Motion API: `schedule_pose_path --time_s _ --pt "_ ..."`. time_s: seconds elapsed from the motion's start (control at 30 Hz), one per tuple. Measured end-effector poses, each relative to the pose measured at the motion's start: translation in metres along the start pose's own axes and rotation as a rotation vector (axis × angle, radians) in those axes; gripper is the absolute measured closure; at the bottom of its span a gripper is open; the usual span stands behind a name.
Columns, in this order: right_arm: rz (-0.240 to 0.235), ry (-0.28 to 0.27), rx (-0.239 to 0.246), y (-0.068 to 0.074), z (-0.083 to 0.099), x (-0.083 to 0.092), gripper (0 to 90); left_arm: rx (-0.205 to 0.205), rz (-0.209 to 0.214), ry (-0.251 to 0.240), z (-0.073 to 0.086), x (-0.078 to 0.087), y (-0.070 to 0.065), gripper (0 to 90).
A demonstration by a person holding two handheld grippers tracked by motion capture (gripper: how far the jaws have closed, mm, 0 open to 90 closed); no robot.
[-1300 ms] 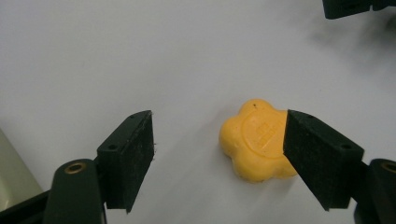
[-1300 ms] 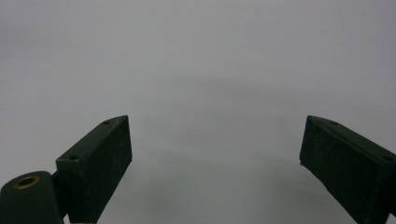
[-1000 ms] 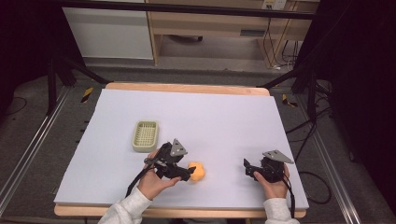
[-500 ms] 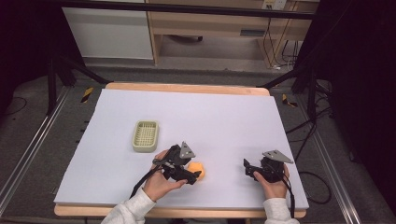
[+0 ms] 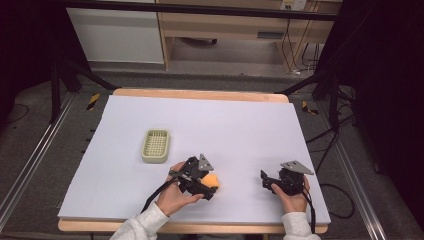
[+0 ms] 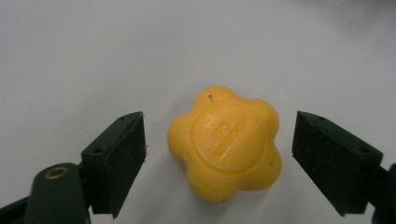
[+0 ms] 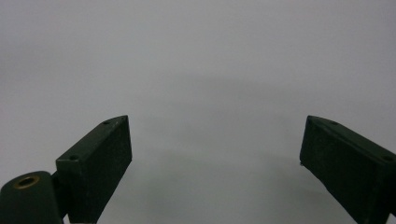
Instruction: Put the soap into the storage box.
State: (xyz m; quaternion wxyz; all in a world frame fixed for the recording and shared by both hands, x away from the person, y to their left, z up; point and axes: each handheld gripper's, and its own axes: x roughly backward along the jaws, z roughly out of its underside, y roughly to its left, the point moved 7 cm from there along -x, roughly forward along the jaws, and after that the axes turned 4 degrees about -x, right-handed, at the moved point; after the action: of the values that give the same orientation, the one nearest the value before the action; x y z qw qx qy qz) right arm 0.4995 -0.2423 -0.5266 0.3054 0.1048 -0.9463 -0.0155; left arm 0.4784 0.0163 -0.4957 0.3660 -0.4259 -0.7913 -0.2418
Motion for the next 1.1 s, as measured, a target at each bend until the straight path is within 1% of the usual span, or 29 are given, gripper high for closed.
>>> schedule_pose_path --time_s 0.23,0.27,0.37,0.47,0.5,0.67,0.77,0.9,0.97,1.1 --pt "0.000 0.001 0.000 0.000 0.000 0.000 9.5 -0.011 0.009 0.035 0.002 -0.006 -0.001 18.1" --pt "-0.001 0.002 0.000 0.000 0.000 0.000 9.5 -0.004 0.011 0.035 0.002 -0.007 -0.002 18.4" --pt "-0.004 0.003 -0.004 0.000 0.000 0.000 9.5 -0.013 0.015 0.058 0.003 -0.010 -0.002 18.2" --pt "-0.006 0.004 -0.005 0.000 0.000 0.000 9.6 -0.015 0.009 0.081 0.005 -0.014 -0.002 18.4" --pt "-0.006 0.003 -0.005 0.000 0.000 0.000 9.6 -0.009 0.008 0.082 0.005 -0.016 -0.003 18.6" --pt "-0.007 0.004 -0.006 0.000 0.000 0.000 9.7 -0.018 0.005 0.108 0.006 -0.018 -0.002 20.1" --pt "-0.007 0.006 -0.006 0.000 0.000 0.000 9.7 -0.008 0.010 0.113 0.007 -0.020 -0.001 21.5" --pt "-0.005 0.005 -0.002 0.000 0.000 -0.001 9.8 -0.006 0.015 0.120 0.006 -0.023 -0.003 24.5" --pt "-0.005 0.005 -0.004 0.000 0.000 -0.001 9.7 -0.009 0.015 0.127 0.006 -0.024 -0.003 24.9" --pt "-0.006 0.004 -0.006 -0.001 0.000 0.000 9.8 0.005 0.018 0.141 0.007 -0.027 -0.002 25.1"
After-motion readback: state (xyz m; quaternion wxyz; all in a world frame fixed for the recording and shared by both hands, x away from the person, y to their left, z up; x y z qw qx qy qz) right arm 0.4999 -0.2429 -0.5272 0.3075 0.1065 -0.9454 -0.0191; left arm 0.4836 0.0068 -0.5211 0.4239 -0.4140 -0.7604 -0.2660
